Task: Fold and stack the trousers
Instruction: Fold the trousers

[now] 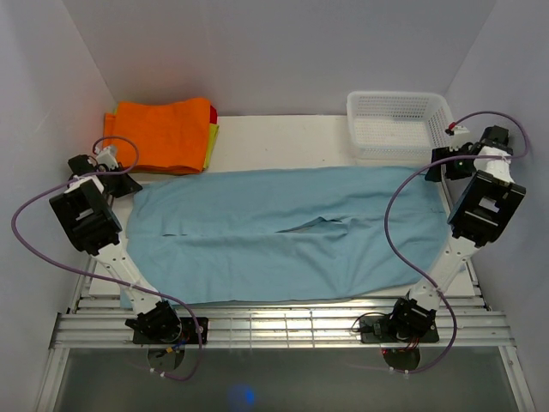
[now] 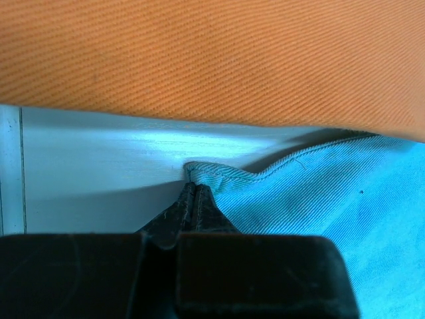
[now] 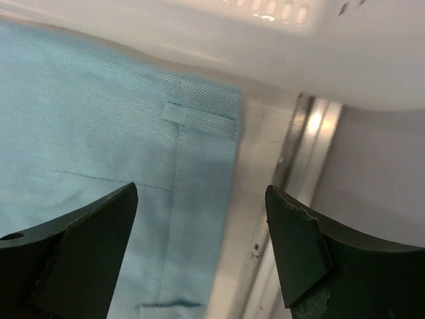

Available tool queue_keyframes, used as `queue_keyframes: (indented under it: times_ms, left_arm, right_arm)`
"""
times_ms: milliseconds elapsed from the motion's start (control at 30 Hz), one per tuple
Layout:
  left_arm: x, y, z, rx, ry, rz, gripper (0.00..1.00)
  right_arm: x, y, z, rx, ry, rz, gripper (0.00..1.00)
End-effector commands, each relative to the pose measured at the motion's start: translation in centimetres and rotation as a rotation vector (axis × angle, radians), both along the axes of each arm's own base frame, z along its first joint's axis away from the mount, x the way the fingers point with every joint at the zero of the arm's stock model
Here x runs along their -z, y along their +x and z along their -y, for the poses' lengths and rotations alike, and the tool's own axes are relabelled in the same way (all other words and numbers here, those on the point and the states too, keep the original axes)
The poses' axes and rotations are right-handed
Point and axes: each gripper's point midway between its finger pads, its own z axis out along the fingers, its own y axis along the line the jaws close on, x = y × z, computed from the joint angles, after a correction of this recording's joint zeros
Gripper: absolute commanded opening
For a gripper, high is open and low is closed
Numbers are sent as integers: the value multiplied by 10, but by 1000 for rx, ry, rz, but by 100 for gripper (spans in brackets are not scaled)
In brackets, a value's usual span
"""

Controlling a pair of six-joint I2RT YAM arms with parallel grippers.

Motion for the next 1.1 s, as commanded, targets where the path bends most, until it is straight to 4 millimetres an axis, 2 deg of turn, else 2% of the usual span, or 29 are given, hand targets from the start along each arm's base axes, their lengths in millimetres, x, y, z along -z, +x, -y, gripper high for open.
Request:
queue_keyframes:
  times_ms: [0,33,67,100,133,233,467,500,533,667,767,900,967,1000,1067]
  left_arm:
    - [-11,-10,-2,-6,22,-25,0]
    - [-10,-10,-1,-9,13,-28,0]
    - [-8,-10,2,-9,0,-33,0]
    - [-8,-11,1,-15,-2,-35,0]
    - [-7,-11,1,-17,-7,-37,0]
    - [-7,-11,2,-28,-19,-44,0]
    - [1,-12,3,-47,-51,-76,0]
    - [1,-11,1,-50,-49,-78,0]
    - [2,-10,0,-54,-45,-79,0]
    - [2,-9,-2,-62,-46,-90,0]
    - [1,-8,-4,-65,-42,-89,0]
    - [1,-8,-4,-62,-37,-93,0]
    - [0,-8,-3,-56,-37,-91,0]
    - [0,-8,-3,-52,-39,-93,0]
    - [-3,-6,-4,-46,-38,-87,0]
  right_arm:
    - [-14,23,-9,187,182,143,83]
    - [-16,24,-13,204,206,180,84]
    - [-6,11,-22,234,232,179,84]
    - [-15,22,-20,265,240,250,84]
    - [-15,21,-21,272,244,259,84]
    - [-4,28,-21,284,238,272,83]
    - [7,45,-15,259,213,309,83]
    - [3,50,-13,250,211,321,83]
    - [10,52,-13,247,216,314,82]
    - [17,60,-15,234,225,301,82]
    - [24,62,-24,216,238,284,80]
    - [24,64,-41,173,266,283,68]
    - [22,63,-46,154,282,283,65]
    - [18,63,-51,133,302,286,57]
    - [15,61,-54,116,319,266,50]
